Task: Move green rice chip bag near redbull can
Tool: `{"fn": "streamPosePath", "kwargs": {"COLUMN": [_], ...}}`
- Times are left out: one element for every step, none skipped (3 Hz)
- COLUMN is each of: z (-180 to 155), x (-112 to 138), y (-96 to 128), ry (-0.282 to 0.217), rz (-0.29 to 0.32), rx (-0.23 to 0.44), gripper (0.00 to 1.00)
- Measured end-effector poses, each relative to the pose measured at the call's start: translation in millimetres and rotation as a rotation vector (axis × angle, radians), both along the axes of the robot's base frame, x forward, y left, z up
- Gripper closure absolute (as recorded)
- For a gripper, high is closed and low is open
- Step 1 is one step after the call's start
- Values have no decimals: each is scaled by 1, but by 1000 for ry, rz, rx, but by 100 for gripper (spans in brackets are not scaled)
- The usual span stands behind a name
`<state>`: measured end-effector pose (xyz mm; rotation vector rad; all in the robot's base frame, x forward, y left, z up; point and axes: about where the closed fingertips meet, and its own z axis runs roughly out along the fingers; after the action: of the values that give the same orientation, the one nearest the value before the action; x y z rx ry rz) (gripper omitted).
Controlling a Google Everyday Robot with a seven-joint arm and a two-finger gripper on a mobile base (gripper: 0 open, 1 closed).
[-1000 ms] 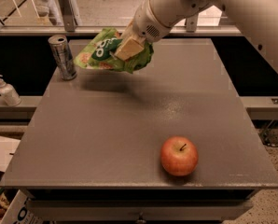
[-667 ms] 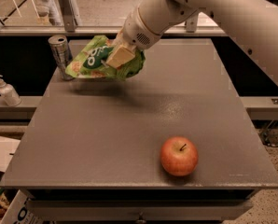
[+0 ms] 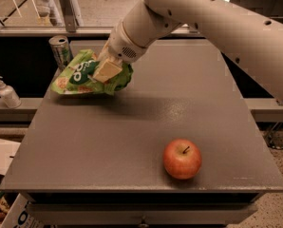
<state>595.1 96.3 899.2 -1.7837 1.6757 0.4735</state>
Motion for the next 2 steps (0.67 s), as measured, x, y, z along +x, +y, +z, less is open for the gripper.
{"fn": "streamPosePath", "kwargs": {"z": [-8, -8], "x": [-11, -11], "y": [17, 18], "ry": [14, 14], "rz": [31, 31], "rx": [1, 1], "gripper": [100, 100]}}
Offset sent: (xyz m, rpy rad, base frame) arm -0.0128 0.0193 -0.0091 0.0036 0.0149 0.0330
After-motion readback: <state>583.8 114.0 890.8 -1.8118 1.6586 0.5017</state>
